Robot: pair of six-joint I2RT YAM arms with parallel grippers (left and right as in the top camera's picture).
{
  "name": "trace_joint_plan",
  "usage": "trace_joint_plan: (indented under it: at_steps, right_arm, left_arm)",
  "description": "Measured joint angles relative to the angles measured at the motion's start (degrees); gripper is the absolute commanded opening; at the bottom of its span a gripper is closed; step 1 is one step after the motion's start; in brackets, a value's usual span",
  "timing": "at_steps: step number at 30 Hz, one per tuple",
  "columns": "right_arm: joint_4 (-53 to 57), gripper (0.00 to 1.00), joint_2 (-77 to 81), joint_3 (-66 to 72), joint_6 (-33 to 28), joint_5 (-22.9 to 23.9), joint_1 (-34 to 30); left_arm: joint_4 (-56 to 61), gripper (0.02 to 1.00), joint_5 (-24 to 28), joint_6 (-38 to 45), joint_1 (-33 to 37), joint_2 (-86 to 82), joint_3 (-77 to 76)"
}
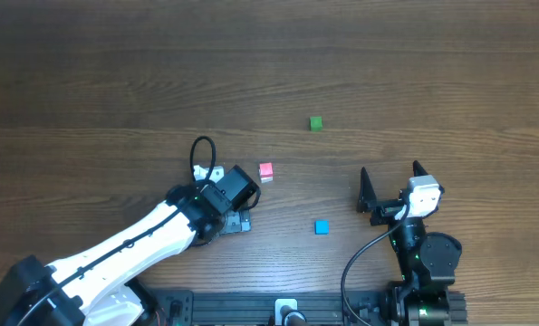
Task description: Stack Cubes
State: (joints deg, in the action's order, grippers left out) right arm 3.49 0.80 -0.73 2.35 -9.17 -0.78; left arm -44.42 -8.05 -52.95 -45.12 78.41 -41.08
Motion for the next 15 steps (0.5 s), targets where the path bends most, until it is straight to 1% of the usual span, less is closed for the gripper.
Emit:
trace_joint_plan:
  at_steps: [6, 12, 15]
  right_arm:
    - [0.00, 0.991, 0.00, 0.00, 0.00, 0.00, 0.00]
    - [0.00, 0.991, 0.00, 0.00, -0.04, 0.00, 0.00]
    - [0.00, 0.991, 0.00, 0.00, 0.00, 0.00, 0.00]
  left_arm:
    - [3.61, 0.921, 1.68, 0.00, 0.00, 0.00, 3.89]
    - [5.07, 0.776, 2.69, 0.04, 0.00, 0.00, 5.99]
    - [5.22, 0.733, 2.99, 0.04, 0.00, 0.00, 5.99]
